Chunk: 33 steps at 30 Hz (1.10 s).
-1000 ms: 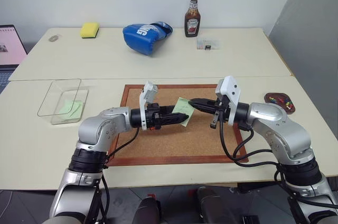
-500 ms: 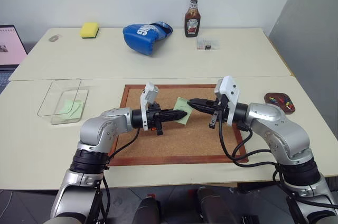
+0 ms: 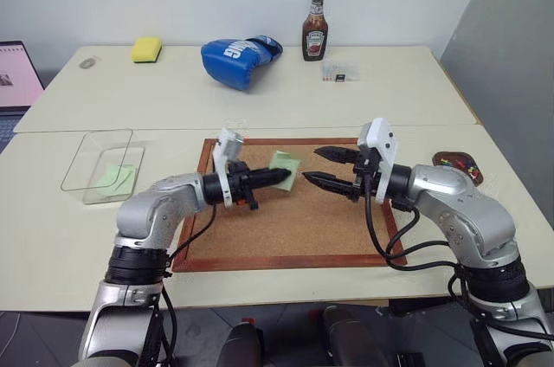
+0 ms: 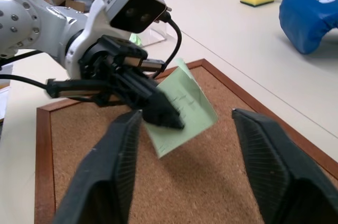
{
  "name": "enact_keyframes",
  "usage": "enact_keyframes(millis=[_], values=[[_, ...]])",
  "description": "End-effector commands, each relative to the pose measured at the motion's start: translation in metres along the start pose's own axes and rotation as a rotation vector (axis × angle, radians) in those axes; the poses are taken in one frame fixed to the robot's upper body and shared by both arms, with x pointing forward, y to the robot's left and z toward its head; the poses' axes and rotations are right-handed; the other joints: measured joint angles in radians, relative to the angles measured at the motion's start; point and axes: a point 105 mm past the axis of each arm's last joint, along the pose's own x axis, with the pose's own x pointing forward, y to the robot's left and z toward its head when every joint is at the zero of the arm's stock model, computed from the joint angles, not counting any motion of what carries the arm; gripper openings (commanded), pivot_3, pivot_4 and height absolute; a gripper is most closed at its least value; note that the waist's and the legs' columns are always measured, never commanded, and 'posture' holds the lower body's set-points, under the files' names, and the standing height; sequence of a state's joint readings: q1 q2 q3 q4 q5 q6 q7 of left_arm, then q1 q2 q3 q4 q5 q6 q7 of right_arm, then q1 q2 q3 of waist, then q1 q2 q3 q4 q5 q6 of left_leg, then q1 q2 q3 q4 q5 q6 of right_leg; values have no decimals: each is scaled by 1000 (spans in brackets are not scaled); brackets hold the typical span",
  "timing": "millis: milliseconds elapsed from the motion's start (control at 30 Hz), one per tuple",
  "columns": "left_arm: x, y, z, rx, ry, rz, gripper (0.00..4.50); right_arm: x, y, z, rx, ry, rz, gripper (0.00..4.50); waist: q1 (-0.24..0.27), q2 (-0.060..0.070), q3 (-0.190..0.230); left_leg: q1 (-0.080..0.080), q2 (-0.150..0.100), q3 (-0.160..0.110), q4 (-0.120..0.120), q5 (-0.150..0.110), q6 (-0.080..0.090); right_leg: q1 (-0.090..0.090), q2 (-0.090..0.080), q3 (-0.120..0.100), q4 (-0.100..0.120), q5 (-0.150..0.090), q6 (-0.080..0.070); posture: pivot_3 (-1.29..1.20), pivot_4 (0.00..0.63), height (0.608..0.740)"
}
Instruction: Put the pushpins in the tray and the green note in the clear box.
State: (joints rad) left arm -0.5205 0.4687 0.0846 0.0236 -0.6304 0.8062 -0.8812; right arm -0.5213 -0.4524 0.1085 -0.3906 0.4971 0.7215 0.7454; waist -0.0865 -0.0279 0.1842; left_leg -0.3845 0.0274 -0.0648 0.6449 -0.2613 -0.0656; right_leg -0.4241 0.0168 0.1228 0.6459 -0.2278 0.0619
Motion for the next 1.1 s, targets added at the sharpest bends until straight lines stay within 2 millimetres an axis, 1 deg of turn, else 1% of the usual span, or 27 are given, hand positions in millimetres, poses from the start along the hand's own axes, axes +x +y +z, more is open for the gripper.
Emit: enact_keyframes(millis=[33,67,100,167,233,267,333,400,467,533,633,700,733,800,867,900,933,1033,1100], values=[[-43,44,44,129,-146,310,0,8,12,34,-12,-118,50,3862,0,0,0,0,0,0,0,0,0,0,0,0,0,0,0,0,150,740],[-60,54,56,163,-180,407,0,12,15,41,14,-151,65,4028,-2,0,0,0,0,0,0,0,0,0,0,0,0,0,0,0,150,740],[-74,60,66,196,-209,476,0,15,19,47,50,-186,87,4263,-6,0,0,0,0,0,0,0,0,0,0,0,0,0,0,0,150,740],[-103,71,83,274,-251,649,0,23,27,61,81,-237,129,4263,-8,0,0,0,2,0,0,0,0,-2,1,0,1,1,-1,0,150,740],[-120,78,88,318,-270,760,0,27,33,69,96,-263,157,4263,-3,0,1,-1,2,-2,-1,0,0,-2,1,-2,1,0,-1,0,150,740],[-126,80,89,331,-276,795,0,28,34,71,103,-271,167,4263,3,0,1,-1,2,-2,-1,0,0,-2,1,-2,0,0,-2,0,150,740],[-158,93,89,398,-291,1026,0,35,42,79,103,-289,211,4263,10,0,0,-2,0,-3,-1,0,0,0,-1,-3,-1,0,-1,0,150,740],[-175,98,87,426,-307,1148,0,38,46,81,102,-293,232,4263,11,-1,0,-3,-1,-3,0,0,0,0,-3,-3,-2,0,-1,0,150,740],[-193,105,81,414,-324,1289,0,40,45,78,97,-284,239,4263,13,-1,0,-5,-1,-5,0,0,-1,-1,-3,-5,-2,1,-1,0,150,740],[-208,111,71,388,-303,1419,0,41,44,76,91,-277,240,4263,14,-1,0,-6,0,-7,0,0,-1,-1,-3,-7,-1,1,-2,0,150,740],[-214,116,60,360,-282,1480,0,42,41,76,83,-275,223,4263,14,-1,0,-6,0,-9,0,0,-1,-1,-2,-9,0,1,-2,0,150,740],[-214,118,56,328,-292,1490,415,42,38,75,77,-273,210,4282,14,-1,0,-6,0,-9,0,0,-1,-1,-2,-10,0,1,-2,0,150,740],[-214,119,56,317,-299,1490,448,42,38,75,77,-272,206,4282,15,-1,0,-6,0,-9,0,0,-1,-1,-2,-10,0,1,-2,0,150,740],[-214,123,56,295,-304,1493,996,41,37,74,75,-271,200,4282,15,-1,0,-7,0,-10,1,0,-1,-1,-2,-11,0,1,-2,0,150,740],[-214,126,55,288,-291,1503,1188,40,37,73,71,-269,193,4282,15,-1,0,-7,0,-10,1,0,-1,-1,-2,-11,0,1,-2,0,150,740],[-214,128,54,285,-286,1506,1484,39,36,73,70,-268,188,4282,15,-1,0,-7,0,-11,1,0,-1,-1,-2,-12,0,1,-2,0,150,740],[-212,129,54,287,-281,1501,1595,38,36,73,69,-267,182,4282,15,-1,0,-7,0,-11,1,0,-1,-1,-2,-12,0,1,-2,0,150,740],[-204,130,59,300,-289,1468,2185,36,32,72,67,-262,155,4282,14,-1,0,-7,0,-11,1,0,-1,-1,-2,-12,0,2,-3,0,150,740],[-195,128,66,350,-283,1433,2550,35,29,70,67,-256,133,4282,14,-1,0,-8,0,-12,1,0,-1,-1,-2,-13,0,2,-4,0,150,740]])
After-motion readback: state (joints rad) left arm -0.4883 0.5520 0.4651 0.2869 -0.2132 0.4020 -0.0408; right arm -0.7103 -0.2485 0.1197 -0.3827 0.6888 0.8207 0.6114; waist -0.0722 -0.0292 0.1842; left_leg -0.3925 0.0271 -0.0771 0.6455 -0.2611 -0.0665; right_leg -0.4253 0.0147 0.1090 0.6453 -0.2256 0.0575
